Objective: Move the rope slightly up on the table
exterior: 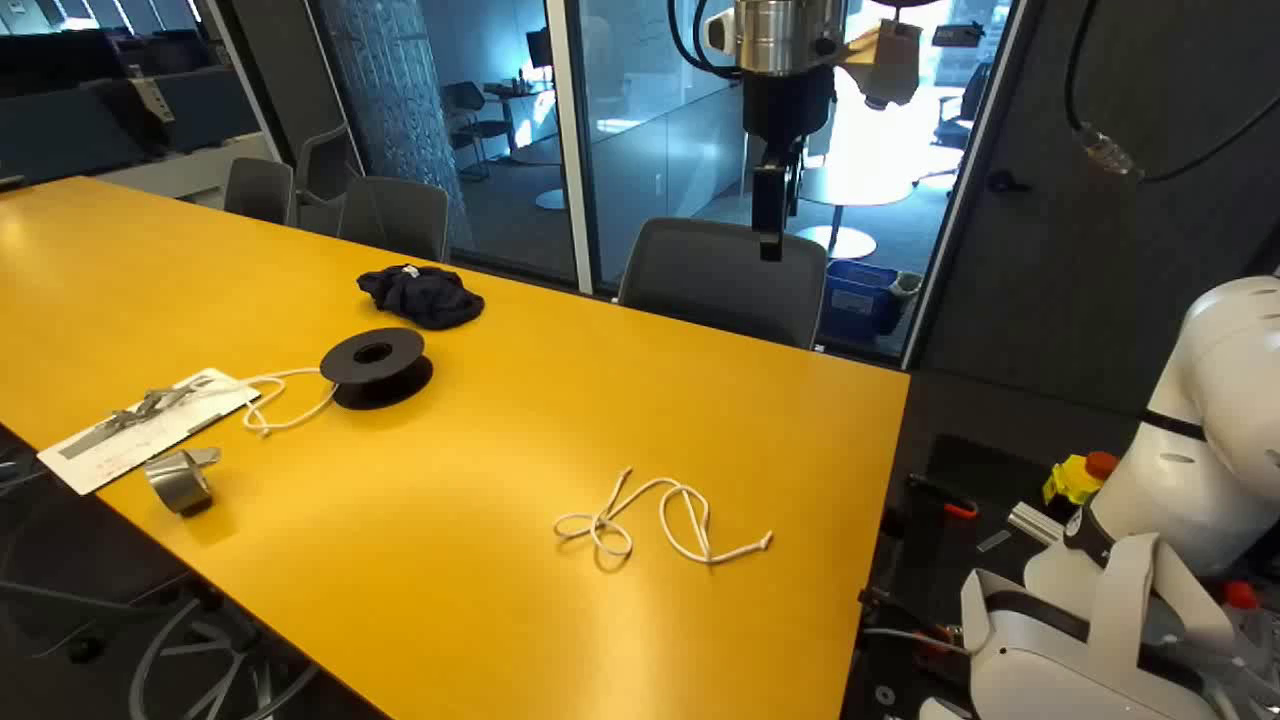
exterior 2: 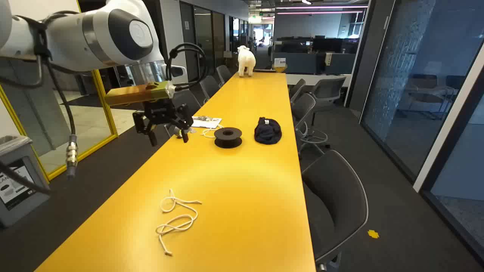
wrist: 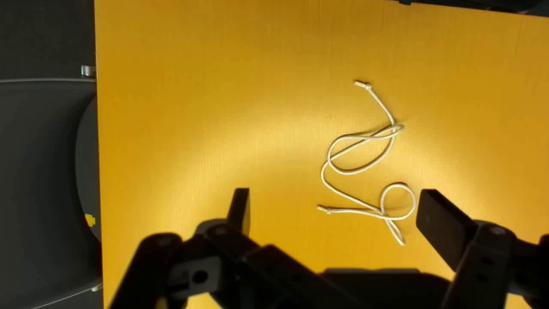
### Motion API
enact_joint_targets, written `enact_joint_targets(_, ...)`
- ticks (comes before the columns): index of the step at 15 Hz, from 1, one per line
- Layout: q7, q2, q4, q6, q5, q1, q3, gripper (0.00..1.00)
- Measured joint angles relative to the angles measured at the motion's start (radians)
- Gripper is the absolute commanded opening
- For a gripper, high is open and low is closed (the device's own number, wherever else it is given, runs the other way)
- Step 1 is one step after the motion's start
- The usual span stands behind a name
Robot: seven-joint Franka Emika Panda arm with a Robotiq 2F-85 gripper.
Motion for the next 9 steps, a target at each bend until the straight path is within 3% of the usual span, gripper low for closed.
enact_joint_targets(9,0.003,-0.001,-0.003,0.005,0.000,0.001,-0.003,1.00)
